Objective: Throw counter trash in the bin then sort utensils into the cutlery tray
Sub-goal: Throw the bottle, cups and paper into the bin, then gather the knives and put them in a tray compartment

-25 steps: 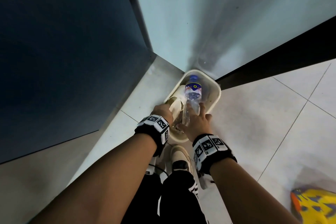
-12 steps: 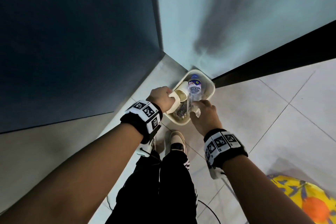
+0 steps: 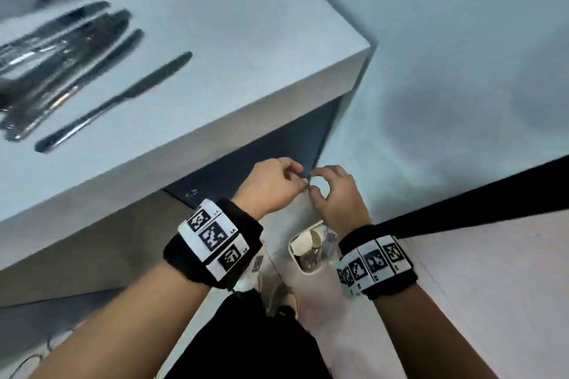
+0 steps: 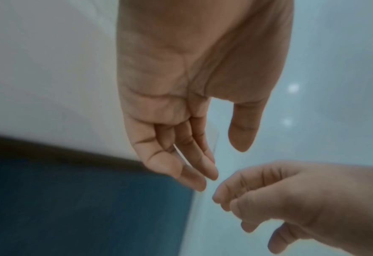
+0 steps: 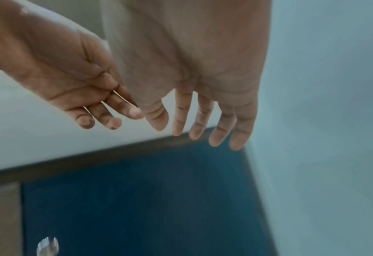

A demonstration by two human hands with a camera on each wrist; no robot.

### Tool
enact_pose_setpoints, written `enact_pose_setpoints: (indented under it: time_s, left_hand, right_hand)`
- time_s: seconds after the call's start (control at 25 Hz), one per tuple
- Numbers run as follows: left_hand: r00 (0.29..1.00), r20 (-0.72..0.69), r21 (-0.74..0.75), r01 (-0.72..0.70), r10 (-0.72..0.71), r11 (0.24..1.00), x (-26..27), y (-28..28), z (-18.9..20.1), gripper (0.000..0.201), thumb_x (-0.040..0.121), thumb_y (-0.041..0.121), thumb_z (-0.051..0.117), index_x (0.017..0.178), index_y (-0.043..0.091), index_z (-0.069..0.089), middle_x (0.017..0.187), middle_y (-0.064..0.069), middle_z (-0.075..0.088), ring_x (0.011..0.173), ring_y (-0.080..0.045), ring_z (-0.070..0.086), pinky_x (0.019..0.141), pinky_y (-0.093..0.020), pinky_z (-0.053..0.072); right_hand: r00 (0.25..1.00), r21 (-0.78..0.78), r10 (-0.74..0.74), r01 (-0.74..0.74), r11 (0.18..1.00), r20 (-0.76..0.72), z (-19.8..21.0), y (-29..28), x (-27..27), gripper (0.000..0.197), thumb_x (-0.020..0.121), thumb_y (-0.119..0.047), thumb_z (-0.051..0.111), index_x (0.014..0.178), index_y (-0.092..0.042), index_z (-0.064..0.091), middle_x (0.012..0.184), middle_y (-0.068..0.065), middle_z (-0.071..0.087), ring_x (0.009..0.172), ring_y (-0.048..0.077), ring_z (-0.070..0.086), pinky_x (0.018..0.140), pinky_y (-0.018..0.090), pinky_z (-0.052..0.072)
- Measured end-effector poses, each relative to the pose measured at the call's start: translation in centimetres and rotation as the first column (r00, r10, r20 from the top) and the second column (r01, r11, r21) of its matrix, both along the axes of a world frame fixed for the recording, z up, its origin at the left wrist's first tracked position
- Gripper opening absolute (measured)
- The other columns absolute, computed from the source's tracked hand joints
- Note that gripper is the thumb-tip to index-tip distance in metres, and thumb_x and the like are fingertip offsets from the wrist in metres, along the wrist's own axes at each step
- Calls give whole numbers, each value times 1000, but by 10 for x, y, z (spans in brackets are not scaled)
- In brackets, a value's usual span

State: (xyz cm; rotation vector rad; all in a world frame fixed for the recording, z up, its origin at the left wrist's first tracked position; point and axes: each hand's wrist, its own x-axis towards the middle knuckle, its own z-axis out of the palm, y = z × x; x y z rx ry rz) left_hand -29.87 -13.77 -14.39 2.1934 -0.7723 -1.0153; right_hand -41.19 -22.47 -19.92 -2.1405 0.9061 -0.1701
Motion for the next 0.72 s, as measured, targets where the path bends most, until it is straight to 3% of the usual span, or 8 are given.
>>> enact_pose_setpoints:
  time_s: [0.08,0.2,0.32,0.4,0.48,0.56,0.72]
  left_hand:
    - [994,50,-95,-94,99,991,18,21,50,27,87,22,59,113,14,62,73,14,56,68,-3,53,59,-5,37]
    - [964,93,-186,-228,248,956,41,61,103,26,87,23,59,112,17,63,78,12,57,69,-3,52,60,-8,37]
    - [907,130,-262,-358,400,896,72,102,140,24,86,23,60,109,19,64,80,13,61,70,-4,55,61,-12,39]
    - [863,177,-261,-423,474,868,100,124,151,26,86,23,60,111,16,64,87,8,64,79,-11,57,64,-15,41]
    - [828,266,-215,-448,493,868,130,141,153,30,86,23,60,114,14,64,97,3,64,94,-17,59,75,-21,43]
    - [811,364,-129,-443,458,887,157,153,151,34,86,24,60,118,13,63,111,-5,66,108,-23,59,89,-27,42]
    - [823,454,4,-385,341,923,203,161,139,37,86,21,59,122,14,60,130,-9,60,116,-26,57,97,-30,43]
  right_hand:
    - [992,-68,85,-79,995,95,51,4,21,31,83,-22,55,112,-15,64,117,6,59,110,26,54,97,34,42]
    - [972,-106,203,-191,976,122,103,13,50,28,86,-19,56,113,-15,63,119,4,59,112,21,53,97,29,42]
    - [945,-116,297,-283,952,134,139,28,87,27,88,-15,53,112,-13,63,118,4,59,105,15,52,87,18,36]
    - [930,-120,350,-336,934,117,156,38,115,27,88,-14,52,113,-14,63,119,4,58,104,14,52,89,20,38]
    - [913,-145,403,-390,909,71,166,46,144,26,88,-16,51,112,-16,62,119,3,57,101,16,55,89,23,41]
    - [897,-170,442,-432,886,20,173,52,172,26,88,-17,53,111,-16,63,117,4,57,101,19,56,88,26,42]
    - [819,-238,535,-572,785,-208,177,58,233,29,88,-15,55,115,-19,62,124,6,55,116,26,52,98,35,42]
